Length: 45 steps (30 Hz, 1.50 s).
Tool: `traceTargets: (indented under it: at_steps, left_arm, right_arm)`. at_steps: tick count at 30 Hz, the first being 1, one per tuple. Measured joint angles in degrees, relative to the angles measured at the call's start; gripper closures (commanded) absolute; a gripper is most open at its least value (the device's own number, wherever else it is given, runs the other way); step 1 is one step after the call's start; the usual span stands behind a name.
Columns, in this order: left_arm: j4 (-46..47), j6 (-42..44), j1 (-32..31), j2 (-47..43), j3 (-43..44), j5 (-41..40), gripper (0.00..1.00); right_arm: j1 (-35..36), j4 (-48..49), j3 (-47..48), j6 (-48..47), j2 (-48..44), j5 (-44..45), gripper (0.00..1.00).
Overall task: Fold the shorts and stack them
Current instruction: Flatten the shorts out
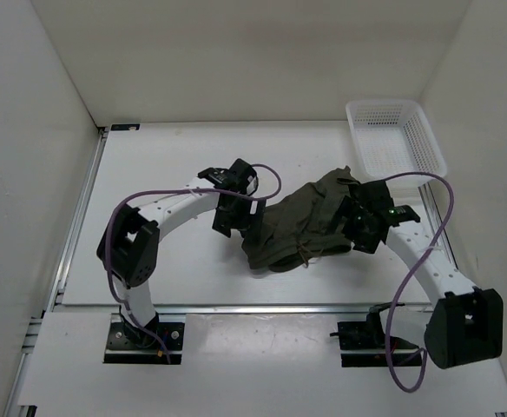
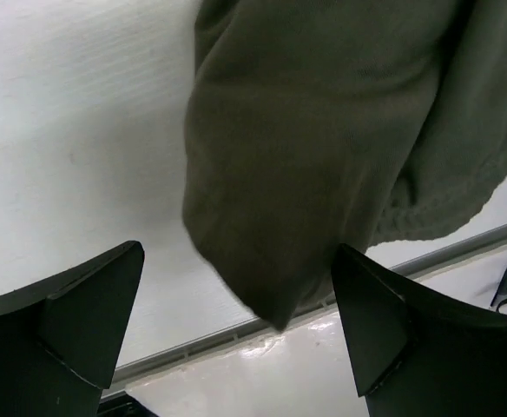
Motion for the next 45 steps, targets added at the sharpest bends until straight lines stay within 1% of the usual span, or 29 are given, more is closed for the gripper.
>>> traceTargets:
  at_steps: [2, 4, 5, 6, 7, 8, 10, 11, 12, 13, 14, 15, 17, 19, 22, 25, 27, 29, 33, 34, 35, 36, 37, 38, 40, 41, 42, 43, 45]
  left_arm:
    - [0.2, -0.1, 0.0, 1.6, -0.2, 1.3, 0.19]
    - [1.0, -0.3, 0.0, 2.1, -0.2, 2.8, 0.56]
    - [1.3, 0.3, 0.0, 2.2, 0.0, 3.3, 0.82]
    - [1.5, -0.2, 0.0, 2.3, 0.2, 3.7, 0.90]
    - [1.9, 0.0, -0.1, 2.4, 0.4, 4.0, 0.90]
    - [2.2, 0.1, 0.0, 2.5, 0.6, 4.3, 0.90]
    - [2.3, 0.2, 0.0, 2.6, 0.9, 4.7, 0.90]
    - [2.4, 0.2, 0.0, 2.6, 1.2, 4.8, 0.90]
    - [2.4, 0.2, 0.1, 2.5, 1.6, 4.9, 0.90]
    - [2.4, 0.2, 0.4, 2.5, 2.2, 5.0, 0.90]
    - [2.3, 0.2, 0.7, 2.5, 2.8, 5.2, 0.90]
    - [2.1, 0.2, 1.2, 2.3, 3.6, 5.4, 0.90]
    - [0.8, 0.4, 3.2, 1.5, 6.0, 5.6, 0.90]
    - [-2.0, 0.9, 6.3, 1.0, 10.8, 5.6, 0.90]
    - [-6.9, 2.0, 12.4, 0.7, 23.3, 5.4, 0.90]
    - [-8.9, 2.5, 18.4, -1.5, 35.4, 4.6, 0.90]
    - [-8.8, 2.7, 20.9, -5.7, 38.7, 3.6, 0.90]
    - [-9.4, 2.7, 21.4, -11.8, 38.9, 3.3, 0.90]
    - [-8.9, 1.9, 19.2, -22.4, 36.6, 5.4, 0.90]
    - [-8.1, 1.2, 17.9, -24.6, 34.5, 5.9, 0.88]
    - [-7.1, 0.3, 16.2, -26.9, 31.4, 6.6, 0.58]
    - [-6.4, 0.1, 15.0, -27.8, 29.3, 7.3, 0.45]
    - [-4.8, -0.8, 13.0, -28.6, 26.0, 7.5, 0.35]
    - [-4.4, -1.7, 11.4, -28.5, 23.2, 7.9, 0.32]
    - [-4.3, -2.7, 9.4, -25.3, 19.4, 8.4, 0.29]
    - [-4.5, -3.1, 8.9, -23.0, 18.6, 8.3, 0.29]
    - [-4.7, -3.3, 8.7, -19.8, 18.1, 7.8, 0.29]
    - [-5.1, -3.5, 8.7, -16.5, 17.5, 6.9, 0.29]
    - [-5.6, -3.8, 9.2, -11.9, 15.7, 5.2, 0.29]
  right_arm:
    - [-3.9, 1.7, -0.5, -0.4, 2.5, -0.5, 0.07]
    - [-6.7, 3.8, -0.5, -0.9, 5.7, -0.8, 0.10]
    - [-7.7, 4.9, -0.4, -1.2, 7.8, -0.8, 0.13]
    - [-8.2, 5.9, -0.3, -1.4, 10.1, -0.8, 0.15]
    - [-8.5, 7.0, -0.2, -1.6, 12.5, -0.9, 0.17]
    - [-8.6, 8.0, 0.0, -1.7, 14.8, -1.0, 0.27]
    - [-8.7, 9.5, 0.6, -2.5, 19.3, -1.7, 0.41]
    - [-8.6, 10.1, 1.2, -2.6, 21.5, -2.2, 0.66]
    - [-8.5, 10.7, 1.9, -3.1, 23.5, -2.5, 0.80]
    - [-8.3, 10.8, 2.7, -3.1, 24.7, -3.0, 0.91]
    - [-8.2, 10.6, 3.7, -3.1, 25.5, -3.3, 0.98]
    - [-7.9, 10.5, 4.9, -3.0, 25.7, -3.7, 1.00]
    - [-6.8, 9.9, 8.6, -2.9, 25.6, -4.3, 1.00]
    - [-5.4, 7.9, 15.8, -3.4, 25.7, -5.4, 1.00]
    - [-3.5, 4.3, 33.9, -4.7, 27.4, -7.6, 1.00]
    - [-2.0, 4.5, 54.4, -5.9, 30.2, -8.9, 1.00]
    - [-1.4, 4.7, 63.5, -6.4, 30.1, -10.0, 1.00]
    - [-1.2, 5.0, 67.9, -6.7, 28.3, -10.9, 1.00]
    - [-2.5, 3.5, 68.2, -7.1, 24.6, -11.5, 1.00]
    - [-3.5, 3.0, 68.0, -7.1, 24.5, -12.2, 1.00]
    - [-4.6, 2.5, 67.9, -7.0, 25.1, -12.9, 0.97]
    - [-5.5, 2.3, 67.9, -7.0, 26.0, -13.5, 0.85]
    - [-6.4, 2.1, 68.2, -7.3, 27.5, -13.6, 0.62]
    - [-7.2, 1.6, 69.1, -7.4, 30.1, -13.6, 0.32]
    - [-8.8, -2.0, 75.3, -8.6, 37.8, -13.4, 0.21]
    - [-9.3, -4.3, 79.6, -9.2, 42.8, -13.4, 0.18]
    - [-9.8, -5.1, 82.0, -9.8, 46.8, -12.8, 0.18]
    - [-10.1, -5.5, 81.6, -10.3, 48.8, -12.1, 0.16]
    - [-10.0, -5.6, 71.6, -10.7, 48.2, -10.2, 0.15]
